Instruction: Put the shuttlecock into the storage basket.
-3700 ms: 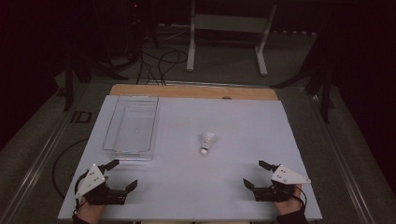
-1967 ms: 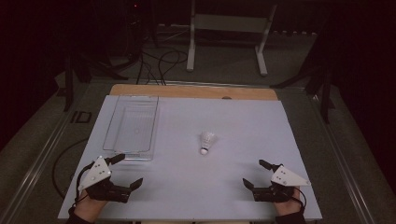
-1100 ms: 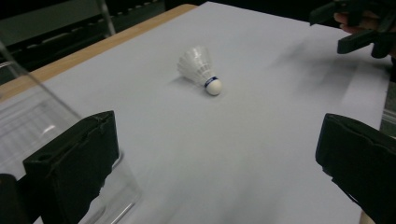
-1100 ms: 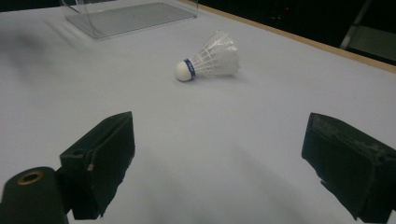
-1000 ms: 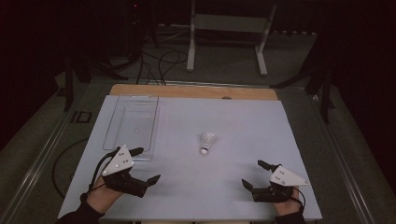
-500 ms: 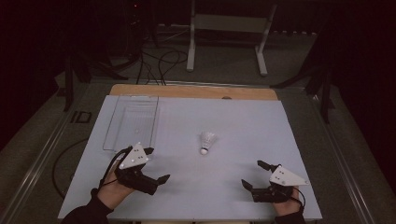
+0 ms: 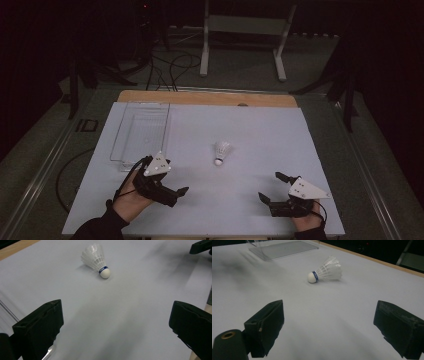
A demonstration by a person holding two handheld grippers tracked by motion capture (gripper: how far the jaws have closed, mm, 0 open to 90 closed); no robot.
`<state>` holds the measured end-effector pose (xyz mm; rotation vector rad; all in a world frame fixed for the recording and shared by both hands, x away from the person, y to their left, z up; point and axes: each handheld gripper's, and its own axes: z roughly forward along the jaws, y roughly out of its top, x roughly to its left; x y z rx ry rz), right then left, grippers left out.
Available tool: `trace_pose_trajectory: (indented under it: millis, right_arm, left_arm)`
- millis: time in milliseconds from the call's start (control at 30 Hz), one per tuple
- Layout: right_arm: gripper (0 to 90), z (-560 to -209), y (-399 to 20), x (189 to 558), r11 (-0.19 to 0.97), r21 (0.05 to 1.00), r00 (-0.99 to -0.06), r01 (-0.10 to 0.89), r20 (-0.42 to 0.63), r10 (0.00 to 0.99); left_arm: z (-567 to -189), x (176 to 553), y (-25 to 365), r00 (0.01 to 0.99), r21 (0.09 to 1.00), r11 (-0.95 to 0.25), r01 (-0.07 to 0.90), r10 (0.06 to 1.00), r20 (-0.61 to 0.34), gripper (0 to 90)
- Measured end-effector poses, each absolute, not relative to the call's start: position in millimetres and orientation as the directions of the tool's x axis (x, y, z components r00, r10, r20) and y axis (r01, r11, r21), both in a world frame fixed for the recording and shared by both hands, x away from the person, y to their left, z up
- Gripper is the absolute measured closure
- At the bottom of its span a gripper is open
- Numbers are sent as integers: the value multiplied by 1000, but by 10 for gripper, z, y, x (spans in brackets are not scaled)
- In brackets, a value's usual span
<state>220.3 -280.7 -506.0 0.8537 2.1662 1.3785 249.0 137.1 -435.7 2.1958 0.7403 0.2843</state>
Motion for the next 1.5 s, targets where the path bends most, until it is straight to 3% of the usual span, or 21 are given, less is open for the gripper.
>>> trace_pose_trajectory:
  millis: [367,667,900,1500]
  right_arm:
    - [97,-5063,-2804,2205,315,909,-718,272,-27,696]
    - [97,-5064,-2802,2206,315,909,-719,275,-23,695]
    - [97,-5067,-2803,2208,314,908,-720,276,-21,693]
    - [97,-5073,-2806,2214,313,907,-722,282,-14,692]
  left_arm:
    - [-4318,2510,1258,773,694,-526,491,631,-69,2]
    - [-4384,2522,1136,791,650,-581,490,609,-52,2]
    - [-4436,2560,1069,787,618,-578,533,608,-110,2]
    - [-4486,2665,894,777,574,-597,560,618,-116,2]
